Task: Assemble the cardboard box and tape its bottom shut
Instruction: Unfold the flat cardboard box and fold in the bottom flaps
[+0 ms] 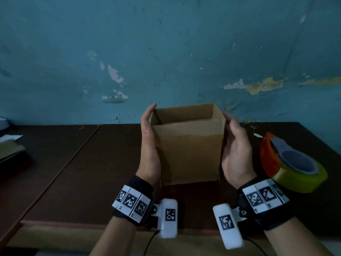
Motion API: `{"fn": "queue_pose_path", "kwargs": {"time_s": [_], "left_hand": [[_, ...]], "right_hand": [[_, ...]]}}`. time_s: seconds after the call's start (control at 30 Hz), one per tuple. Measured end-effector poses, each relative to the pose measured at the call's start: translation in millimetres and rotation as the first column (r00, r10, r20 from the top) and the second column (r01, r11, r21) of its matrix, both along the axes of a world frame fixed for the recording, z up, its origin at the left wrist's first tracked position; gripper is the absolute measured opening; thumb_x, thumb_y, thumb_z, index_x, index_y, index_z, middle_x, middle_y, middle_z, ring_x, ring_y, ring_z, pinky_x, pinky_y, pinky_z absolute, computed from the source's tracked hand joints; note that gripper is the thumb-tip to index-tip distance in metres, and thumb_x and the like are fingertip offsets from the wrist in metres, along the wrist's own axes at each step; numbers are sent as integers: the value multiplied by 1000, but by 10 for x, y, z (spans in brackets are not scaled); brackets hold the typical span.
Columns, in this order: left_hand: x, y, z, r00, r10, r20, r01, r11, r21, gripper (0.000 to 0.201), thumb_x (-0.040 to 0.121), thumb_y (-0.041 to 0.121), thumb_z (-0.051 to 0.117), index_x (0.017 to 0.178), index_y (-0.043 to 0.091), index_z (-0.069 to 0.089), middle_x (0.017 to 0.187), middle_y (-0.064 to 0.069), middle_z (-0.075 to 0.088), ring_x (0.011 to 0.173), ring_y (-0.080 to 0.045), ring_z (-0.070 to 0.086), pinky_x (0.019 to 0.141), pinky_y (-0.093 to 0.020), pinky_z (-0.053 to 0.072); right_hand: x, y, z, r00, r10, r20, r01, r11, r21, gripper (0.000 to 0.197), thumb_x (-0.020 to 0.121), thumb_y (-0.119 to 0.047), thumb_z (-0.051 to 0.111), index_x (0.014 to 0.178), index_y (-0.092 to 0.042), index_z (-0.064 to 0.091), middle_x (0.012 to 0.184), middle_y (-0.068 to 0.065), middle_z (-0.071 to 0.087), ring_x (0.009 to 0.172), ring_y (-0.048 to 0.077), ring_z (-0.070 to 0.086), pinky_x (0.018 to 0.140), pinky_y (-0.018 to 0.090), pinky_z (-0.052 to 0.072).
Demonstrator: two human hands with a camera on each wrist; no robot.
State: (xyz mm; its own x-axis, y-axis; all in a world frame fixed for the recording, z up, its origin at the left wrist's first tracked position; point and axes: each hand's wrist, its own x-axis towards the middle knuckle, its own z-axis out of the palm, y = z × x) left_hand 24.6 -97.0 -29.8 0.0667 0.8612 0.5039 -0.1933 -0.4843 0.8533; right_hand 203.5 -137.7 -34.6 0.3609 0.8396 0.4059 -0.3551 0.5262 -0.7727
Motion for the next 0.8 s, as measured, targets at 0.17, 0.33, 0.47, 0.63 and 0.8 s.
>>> {"fn": "queue_pose_path", "kwargs": {"time_s": [0.17,0.33,0.47,0.63,0.8], "left_hand": [[27,16,-5,998,-57,30,57,998,-19,57,98,63,32,145,34,46,144,-8,50,134,-35,50,109,-68,40],[-8,25,65,994,-95,59,98,994,-46,47,98,52,41,141,36,52,141,-15,52,128,-40,54,103,-67,46],[-37,79,88,993,-117,27,117,993,7,39,101,31,37,130,18,59,134,-17,57,124,-39,55,102,-61,45],[-28,63,108,982,-179,54,179,984,-12,33,97,32,43,120,18,60,122,-9,62,110,-26,59,91,-49,48],[-75,115,183,979,-202,32,202,979,8,29,85,32,51,105,13,58,108,-20,54,100,-33,53,84,-50,41]], "right_hand": [[-33,-24,8,1000,-4,-11,4,1000,-12,75,91,-50,58,141,4,45,139,31,53,119,34,61,87,36,58],[-16,-38,17,1000,-5,-24,5,1000,-28,71,92,-49,55,140,3,46,131,23,60,114,28,65,83,33,58],[15,-41,57,999,-3,-35,2,1000,-3,63,95,-46,49,133,3,48,113,9,69,102,18,70,77,29,58],[14,-27,103,999,-36,-25,36,999,19,60,95,-45,48,133,1,48,110,8,68,99,18,69,76,29,57],[-30,-46,111,998,-68,-18,69,997,31,104,73,-68,71,140,7,42,130,34,55,110,31,65,83,36,57]]}}
